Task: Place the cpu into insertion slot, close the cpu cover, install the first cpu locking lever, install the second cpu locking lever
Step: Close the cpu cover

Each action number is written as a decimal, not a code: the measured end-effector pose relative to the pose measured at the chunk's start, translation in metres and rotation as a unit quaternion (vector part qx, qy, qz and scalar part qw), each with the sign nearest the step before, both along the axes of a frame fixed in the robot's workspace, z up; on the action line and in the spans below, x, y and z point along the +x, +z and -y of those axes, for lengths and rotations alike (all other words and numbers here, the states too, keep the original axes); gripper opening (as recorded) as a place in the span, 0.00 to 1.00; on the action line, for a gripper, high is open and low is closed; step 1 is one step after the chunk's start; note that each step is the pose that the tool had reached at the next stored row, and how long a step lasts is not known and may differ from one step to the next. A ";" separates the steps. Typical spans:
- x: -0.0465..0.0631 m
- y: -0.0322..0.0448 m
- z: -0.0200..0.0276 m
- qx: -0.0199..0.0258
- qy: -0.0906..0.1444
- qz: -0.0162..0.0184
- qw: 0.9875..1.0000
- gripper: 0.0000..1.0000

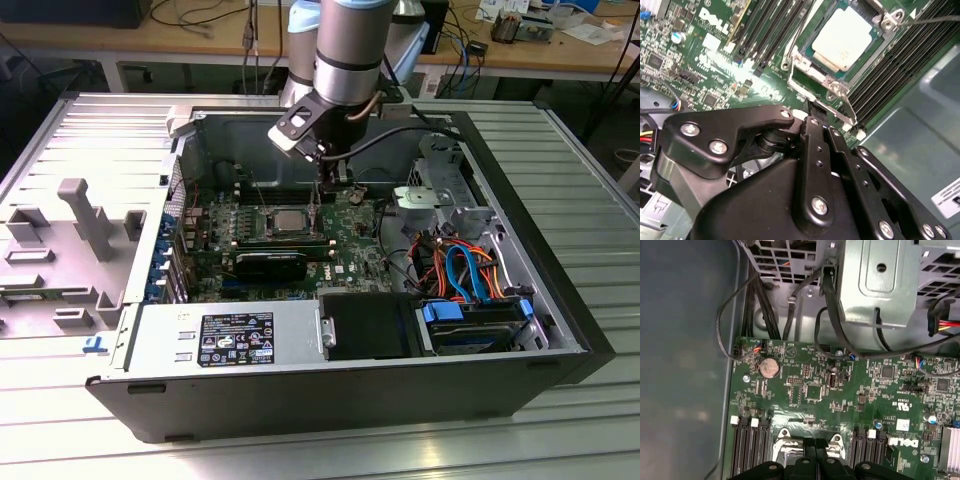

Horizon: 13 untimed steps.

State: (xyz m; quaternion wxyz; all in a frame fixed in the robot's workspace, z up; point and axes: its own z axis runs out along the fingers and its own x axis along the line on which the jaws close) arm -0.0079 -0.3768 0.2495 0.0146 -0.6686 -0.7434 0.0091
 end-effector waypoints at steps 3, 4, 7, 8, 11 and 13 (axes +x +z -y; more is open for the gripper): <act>-0.006 -0.0013 0.0000 0.000 0.000 0.000 1.000 0.11; -0.008 -0.0015 0.0000 0.000 0.000 0.000 1.000 0.11; -0.019 -0.0043 0.0000 0.000 0.000 0.000 1.000 0.11; -0.025 -0.0066 0.0000 0.000 0.000 0.000 1.000 0.11; -0.038 -0.0137 0.0000 0.000 0.000 0.000 1.000 0.11; -0.043 -0.0183 0.0001 0.000 0.000 0.000 1.000 0.11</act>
